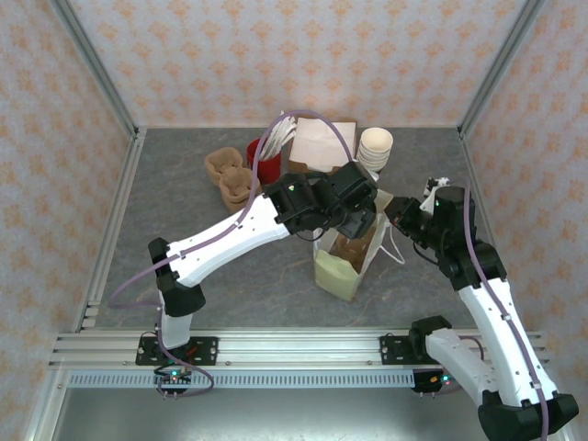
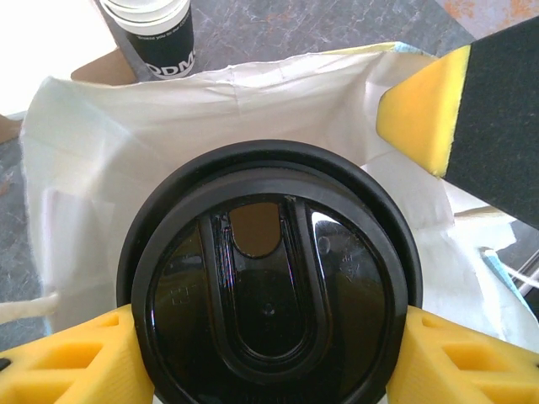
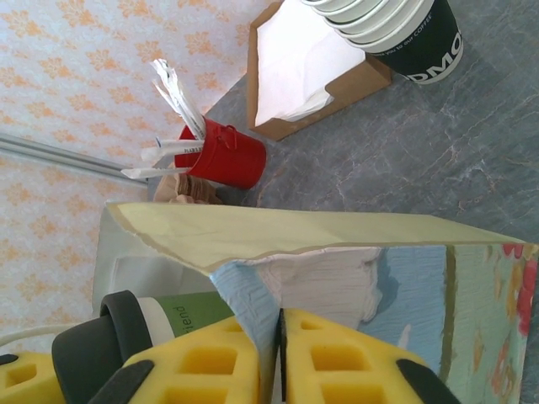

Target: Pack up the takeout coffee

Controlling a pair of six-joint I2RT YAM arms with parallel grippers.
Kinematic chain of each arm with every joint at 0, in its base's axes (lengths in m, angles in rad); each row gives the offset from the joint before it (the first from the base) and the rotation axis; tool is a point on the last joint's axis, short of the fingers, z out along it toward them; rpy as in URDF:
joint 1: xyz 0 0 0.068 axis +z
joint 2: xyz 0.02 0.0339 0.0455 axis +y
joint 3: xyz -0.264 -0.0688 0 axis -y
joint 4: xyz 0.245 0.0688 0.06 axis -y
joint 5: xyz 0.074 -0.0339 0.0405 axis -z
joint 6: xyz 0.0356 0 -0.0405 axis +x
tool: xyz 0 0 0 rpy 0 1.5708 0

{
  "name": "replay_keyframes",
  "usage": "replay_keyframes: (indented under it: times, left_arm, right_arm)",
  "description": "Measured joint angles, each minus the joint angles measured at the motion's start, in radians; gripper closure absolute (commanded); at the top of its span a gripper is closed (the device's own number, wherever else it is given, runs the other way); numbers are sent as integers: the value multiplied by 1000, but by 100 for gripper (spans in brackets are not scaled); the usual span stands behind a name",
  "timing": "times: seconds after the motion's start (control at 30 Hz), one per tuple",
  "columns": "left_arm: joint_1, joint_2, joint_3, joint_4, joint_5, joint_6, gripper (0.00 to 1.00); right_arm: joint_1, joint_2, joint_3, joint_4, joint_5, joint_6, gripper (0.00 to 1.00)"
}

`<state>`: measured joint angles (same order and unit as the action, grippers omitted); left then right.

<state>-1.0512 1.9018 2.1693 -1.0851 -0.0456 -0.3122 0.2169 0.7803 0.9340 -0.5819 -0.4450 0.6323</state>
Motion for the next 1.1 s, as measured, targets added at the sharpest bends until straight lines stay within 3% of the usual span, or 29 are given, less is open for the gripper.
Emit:
replay_keyframes:
  times: [0.37, 1.1]
  left_arm:
    - [7, 50, 0, 6, 34, 0, 38]
    - [39, 51, -13, 40, 39, 11, 38]
  right_arm:
    - [0, -28, -24, 24, 0, 3, 100]
    - [0, -75, -80, 115, -11, -28, 100]
